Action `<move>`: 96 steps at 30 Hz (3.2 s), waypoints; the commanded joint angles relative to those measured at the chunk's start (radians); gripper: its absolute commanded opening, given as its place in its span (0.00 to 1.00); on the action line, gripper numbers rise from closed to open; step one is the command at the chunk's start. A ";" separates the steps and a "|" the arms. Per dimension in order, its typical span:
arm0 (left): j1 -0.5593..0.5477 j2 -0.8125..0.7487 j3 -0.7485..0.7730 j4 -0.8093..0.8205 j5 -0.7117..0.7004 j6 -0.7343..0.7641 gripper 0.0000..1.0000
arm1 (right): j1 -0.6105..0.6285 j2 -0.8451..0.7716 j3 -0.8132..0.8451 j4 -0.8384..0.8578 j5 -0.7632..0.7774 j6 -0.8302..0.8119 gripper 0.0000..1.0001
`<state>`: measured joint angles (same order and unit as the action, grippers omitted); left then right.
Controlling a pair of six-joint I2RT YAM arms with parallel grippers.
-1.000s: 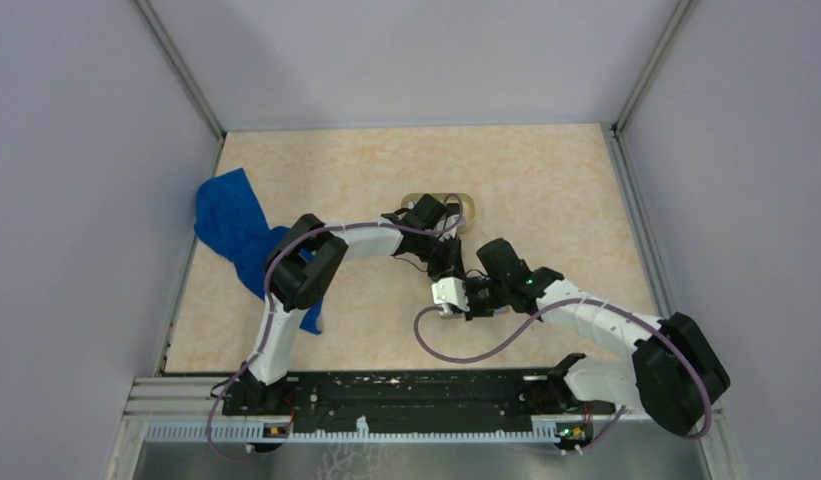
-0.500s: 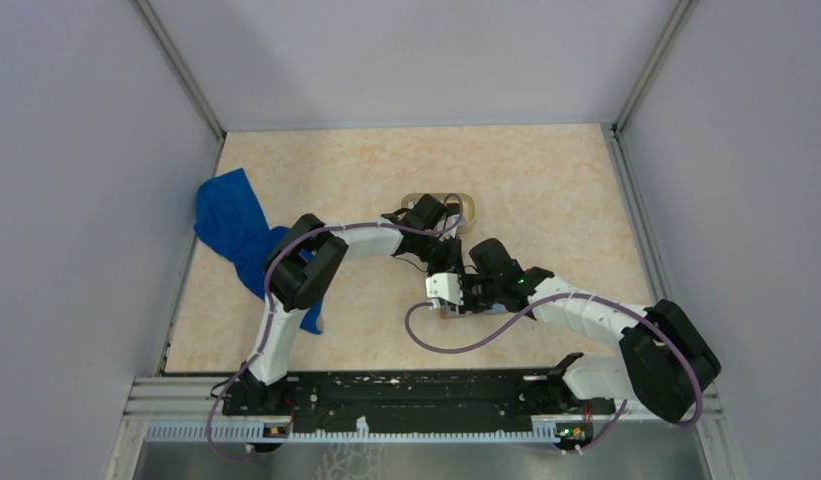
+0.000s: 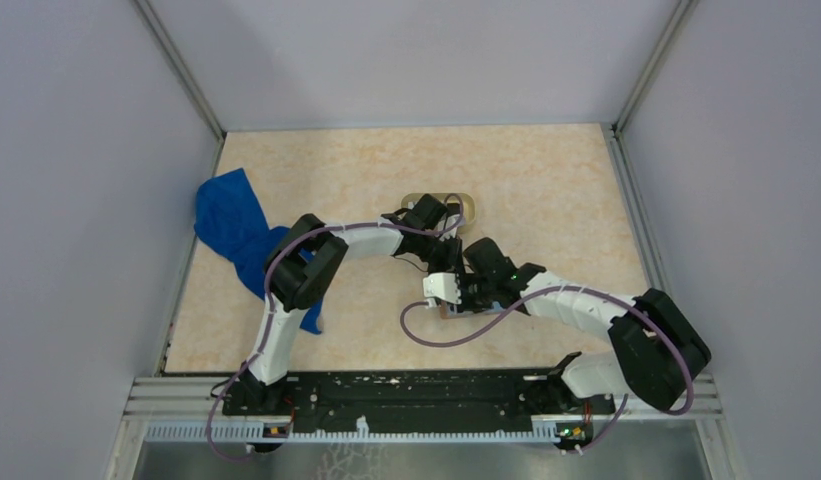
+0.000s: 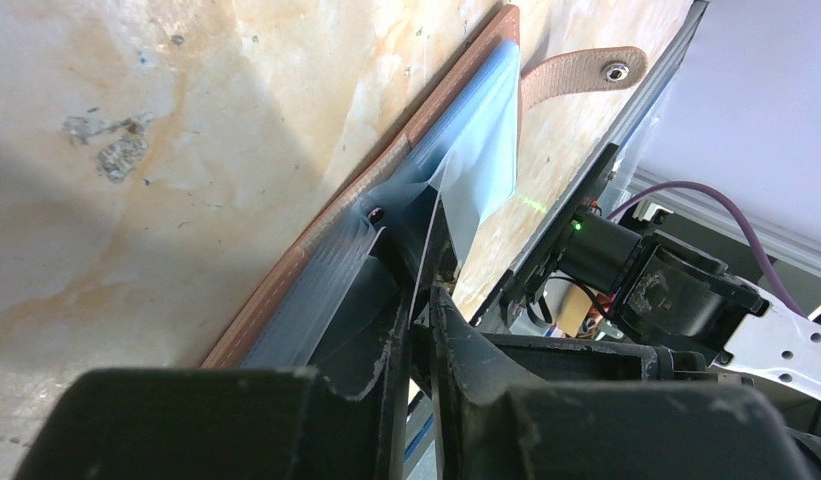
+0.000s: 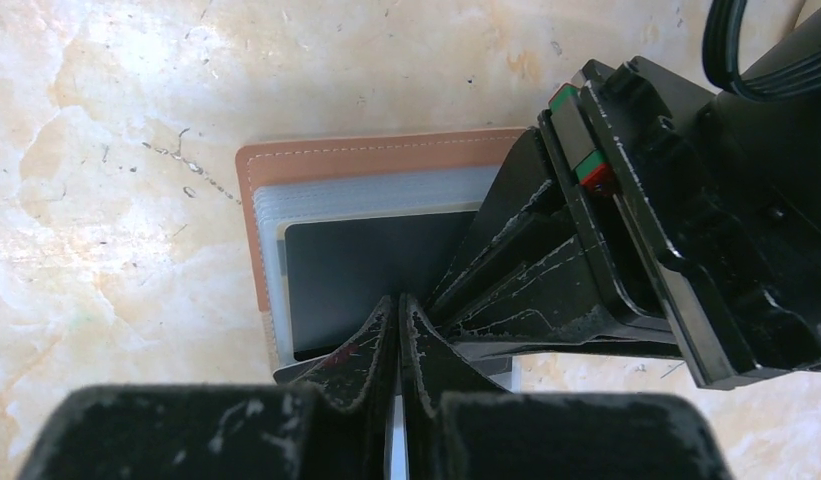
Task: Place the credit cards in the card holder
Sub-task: Insert the credit card into the card holder.
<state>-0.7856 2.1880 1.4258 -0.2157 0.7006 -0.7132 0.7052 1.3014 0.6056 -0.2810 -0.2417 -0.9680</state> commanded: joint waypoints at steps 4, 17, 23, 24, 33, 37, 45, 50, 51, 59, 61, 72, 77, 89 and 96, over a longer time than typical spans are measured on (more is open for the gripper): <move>-0.003 0.062 -0.044 -0.071 -0.133 0.064 0.21 | 0.008 0.027 0.052 -0.074 0.067 -0.015 0.02; -0.003 0.064 -0.044 -0.068 -0.134 0.065 0.24 | 0.000 0.044 0.068 -0.109 0.123 -0.017 0.02; -0.004 0.062 -0.045 -0.068 -0.135 0.066 0.24 | -0.017 0.041 0.075 -0.119 0.129 -0.013 0.02; -0.003 0.062 -0.046 -0.067 -0.135 0.066 0.24 | -0.021 0.041 0.075 -0.120 0.129 -0.012 0.02; -0.003 -0.003 -0.088 -0.002 -0.151 0.053 0.25 | -0.103 -0.026 0.090 -0.155 -0.066 0.015 0.03; -0.003 -0.056 -0.122 0.059 -0.148 0.041 0.25 | -0.164 -0.056 0.094 -0.171 -0.177 0.033 0.05; -0.003 -0.170 -0.193 0.152 -0.179 0.027 0.24 | -0.217 -0.064 0.111 -0.203 -0.292 0.036 0.07; -0.003 -0.225 -0.255 0.183 -0.218 0.031 0.20 | -0.227 -0.069 0.101 -0.167 -0.271 0.068 0.08; -0.003 -0.228 -0.268 0.188 -0.220 0.032 0.19 | -0.232 -0.065 0.104 -0.166 -0.266 0.074 0.08; -0.003 -0.269 -0.390 0.284 -0.237 0.019 0.15 | -0.418 -0.047 0.132 -0.244 -0.285 0.066 0.18; -0.004 -0.278 -0.406 0.298 -0.238 0.021 0.15 | -0.453 -0.030 0.143 -0.267 -0.297 0.059 0.19; -0.003 -0.264 -0.459 0.360 -0.218 0.029 0.14 | -0.469 0.138 0.223 -0.260 -0.103 0.261 0.20; -0.003 -0.260 -0.476 0.377 -0.206 0.039 0.14 | -0.477 0.118 0.222 -0.252 -0.077 0.267 0.19; -0.004 -0.243 -0.485 0.411 -0.176 0.055 0.13 | -0.471 0.183 0.237 -0.294 -0.163 0.264 0.10; -0.003 -0.241 -0.491 0.425 -0.172 0.059 0.13 | -0.384 0.198 0.239 -0.292 -0.214 0.278 0.09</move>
<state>-0.7895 1.9152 0.9642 0.2474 0.5404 -0.6941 0.2626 1.4876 0.8013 -0.5743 -0.3824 -0.7090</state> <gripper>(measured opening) 0.130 0.094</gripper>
